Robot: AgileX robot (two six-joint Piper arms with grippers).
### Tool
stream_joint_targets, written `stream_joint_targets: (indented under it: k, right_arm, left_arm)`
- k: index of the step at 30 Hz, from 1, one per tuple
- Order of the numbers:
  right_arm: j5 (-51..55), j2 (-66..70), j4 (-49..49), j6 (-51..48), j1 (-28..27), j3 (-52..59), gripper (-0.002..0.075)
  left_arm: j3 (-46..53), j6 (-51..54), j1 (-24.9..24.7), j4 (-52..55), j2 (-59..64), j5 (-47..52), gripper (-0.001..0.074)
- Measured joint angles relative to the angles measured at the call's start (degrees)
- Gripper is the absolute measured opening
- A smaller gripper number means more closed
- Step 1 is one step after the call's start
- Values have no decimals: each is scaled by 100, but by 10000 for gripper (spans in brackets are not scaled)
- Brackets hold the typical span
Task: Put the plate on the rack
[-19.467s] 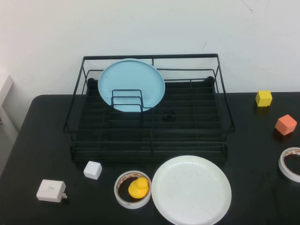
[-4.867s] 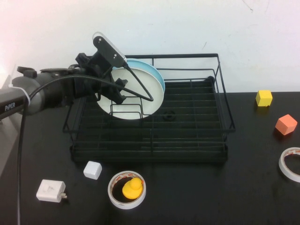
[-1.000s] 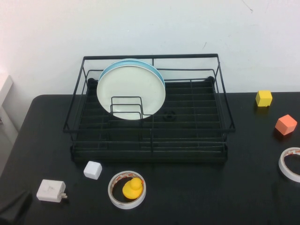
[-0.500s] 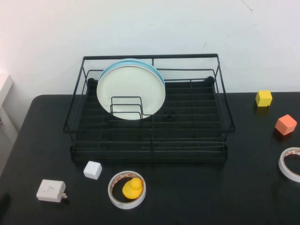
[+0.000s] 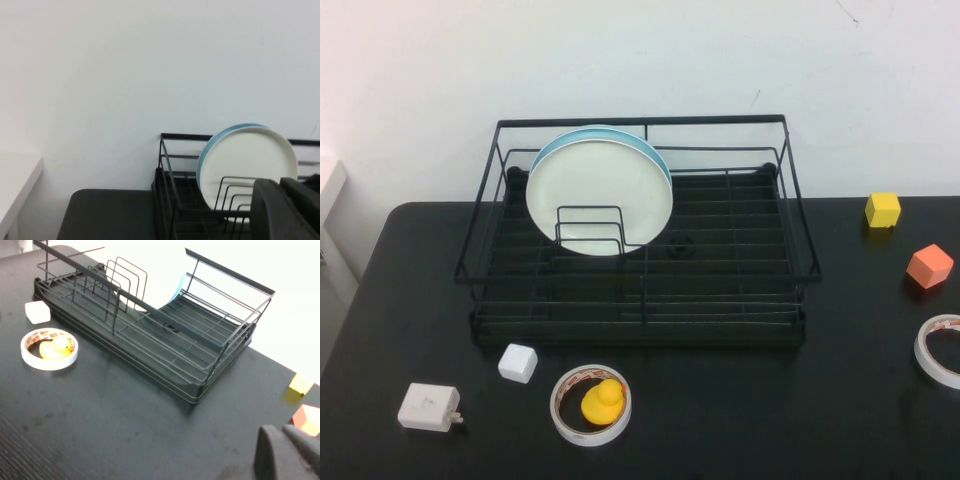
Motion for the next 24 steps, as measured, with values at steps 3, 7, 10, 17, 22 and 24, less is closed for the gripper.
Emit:
stream_joint_targets:
  k: [3,7,10,17,22,24]
  right_arm:
    - [0,0,0,0,0,0,-2]
    - [0,0,0,0,0,0,-2]
    - [0,0,0,0,0,0,-2]
    - [0,0,0,0,0,0,-2]
    - [0,0,4,0,0,2,-2]
    - [12,0,4,0,0,12,-2]
  left_arm:
    - [0,-1222,3,1179,0,28,0]
    - [26,-4944,12,5360,0,219,0]
    - [229,-7460,12,7628,0,374,0]
    - [402,-9833,303,9151,-32,2053,0]
    - [392,-10419,630,9609,-129,2594,0]
    - [392,-10469,685,9642,-139,2608,0]
